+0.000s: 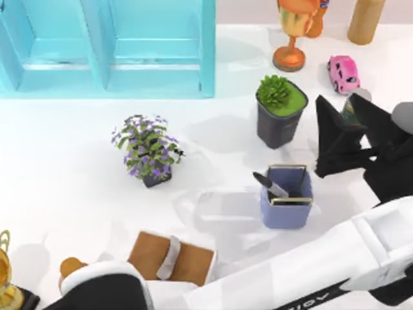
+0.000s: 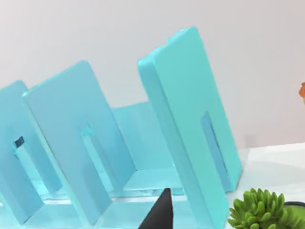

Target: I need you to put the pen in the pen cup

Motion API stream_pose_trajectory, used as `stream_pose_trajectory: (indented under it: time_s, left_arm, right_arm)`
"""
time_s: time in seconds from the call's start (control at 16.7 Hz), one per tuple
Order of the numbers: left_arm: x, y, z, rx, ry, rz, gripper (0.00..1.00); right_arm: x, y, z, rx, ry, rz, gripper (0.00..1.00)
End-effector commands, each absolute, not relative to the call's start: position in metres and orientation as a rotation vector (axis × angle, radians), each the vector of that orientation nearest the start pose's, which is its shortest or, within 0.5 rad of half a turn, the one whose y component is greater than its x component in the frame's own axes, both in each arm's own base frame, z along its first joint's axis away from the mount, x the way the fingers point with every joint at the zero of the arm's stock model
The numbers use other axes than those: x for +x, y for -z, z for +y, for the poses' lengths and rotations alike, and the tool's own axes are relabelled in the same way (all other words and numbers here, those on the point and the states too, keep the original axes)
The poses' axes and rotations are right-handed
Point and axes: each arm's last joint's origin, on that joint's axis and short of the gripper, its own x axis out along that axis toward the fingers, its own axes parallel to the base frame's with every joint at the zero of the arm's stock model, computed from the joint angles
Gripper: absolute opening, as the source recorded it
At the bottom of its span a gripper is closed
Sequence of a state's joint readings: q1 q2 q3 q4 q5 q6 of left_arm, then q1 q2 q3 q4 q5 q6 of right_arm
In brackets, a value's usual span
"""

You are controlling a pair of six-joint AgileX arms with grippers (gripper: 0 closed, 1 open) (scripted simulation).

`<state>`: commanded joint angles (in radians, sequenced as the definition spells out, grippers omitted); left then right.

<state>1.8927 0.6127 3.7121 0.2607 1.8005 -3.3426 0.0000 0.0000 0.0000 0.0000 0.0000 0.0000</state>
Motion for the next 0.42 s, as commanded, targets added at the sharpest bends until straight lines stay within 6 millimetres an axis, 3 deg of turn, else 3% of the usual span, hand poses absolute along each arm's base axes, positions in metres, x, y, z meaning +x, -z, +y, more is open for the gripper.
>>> stream_pose_trajectory:
  time_s: [0.12, 0.42]
  left_arm:
    - [0.1798, -0.1892, -0.4664, 0.025, -0.518, -0.051, 1.0]
    - [0.1798, -0.1892, -0.4664, 0.025, -0.518, -0.051, 1.0]
  right_arm:
    - [0.1057, -0.16, -0.0012, 0.0, 0.0, 0.0, 1.0]
    - [0.1057, -0.16, -0.0012, 0.0, 0.0, 0.0, 1.0]
